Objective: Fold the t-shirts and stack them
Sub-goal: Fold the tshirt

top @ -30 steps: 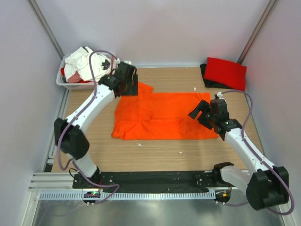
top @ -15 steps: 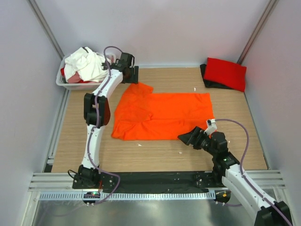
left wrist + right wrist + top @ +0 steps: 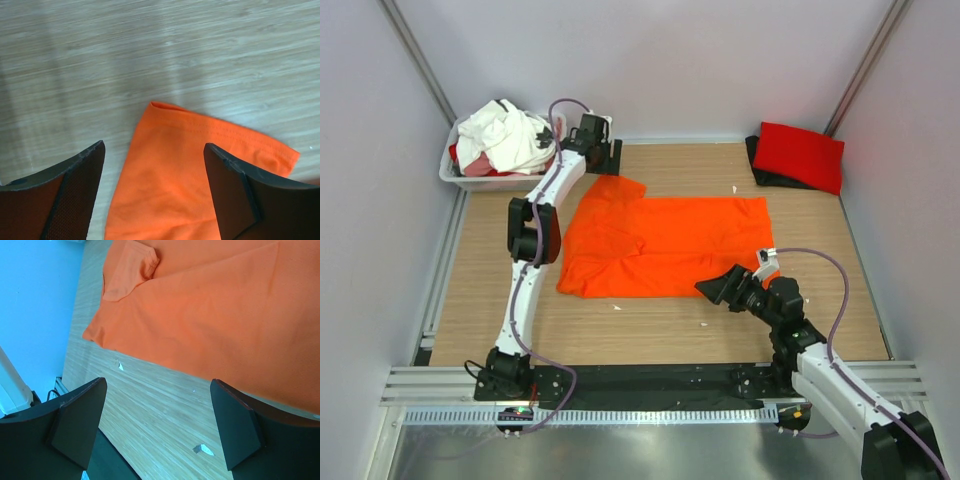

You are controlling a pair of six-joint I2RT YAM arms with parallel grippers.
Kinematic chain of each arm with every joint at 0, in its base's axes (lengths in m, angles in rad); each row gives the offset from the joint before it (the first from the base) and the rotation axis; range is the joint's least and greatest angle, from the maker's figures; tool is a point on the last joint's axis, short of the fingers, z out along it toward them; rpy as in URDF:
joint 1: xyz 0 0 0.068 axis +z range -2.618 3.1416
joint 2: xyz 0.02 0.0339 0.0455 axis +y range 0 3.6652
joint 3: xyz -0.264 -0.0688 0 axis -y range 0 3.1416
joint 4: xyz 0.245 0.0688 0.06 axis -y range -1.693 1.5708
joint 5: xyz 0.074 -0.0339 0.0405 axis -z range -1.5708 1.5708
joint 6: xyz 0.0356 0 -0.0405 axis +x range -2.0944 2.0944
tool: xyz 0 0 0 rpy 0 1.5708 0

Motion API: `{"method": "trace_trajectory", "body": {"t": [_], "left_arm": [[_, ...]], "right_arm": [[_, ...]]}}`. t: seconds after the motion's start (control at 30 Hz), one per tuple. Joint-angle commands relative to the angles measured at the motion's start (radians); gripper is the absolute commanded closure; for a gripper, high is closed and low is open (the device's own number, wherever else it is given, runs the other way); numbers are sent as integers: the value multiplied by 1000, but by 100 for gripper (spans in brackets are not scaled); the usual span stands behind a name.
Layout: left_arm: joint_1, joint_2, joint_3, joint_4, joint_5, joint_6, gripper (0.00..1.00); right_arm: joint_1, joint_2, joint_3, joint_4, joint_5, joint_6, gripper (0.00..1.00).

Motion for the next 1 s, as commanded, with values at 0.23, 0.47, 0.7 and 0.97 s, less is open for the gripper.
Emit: {"method": "trace_trajectory", "body": {"t": [0.23,0.47,0.7,0.97], "left_arm": [[32,102,68,119,94,-20,21],[35,119,46,176,155,-66,40],[35,95,22,186,255,-71,77],[34,-33,-64,167,258,-81,100]], "right_arm": [[3,8,-27,107,-10,-10,9],[3,66,-21,141,-21,-10,9],[3,65,-21,141,-16,-10,9],[3,63,-21,138,-12,-10,9]]}}
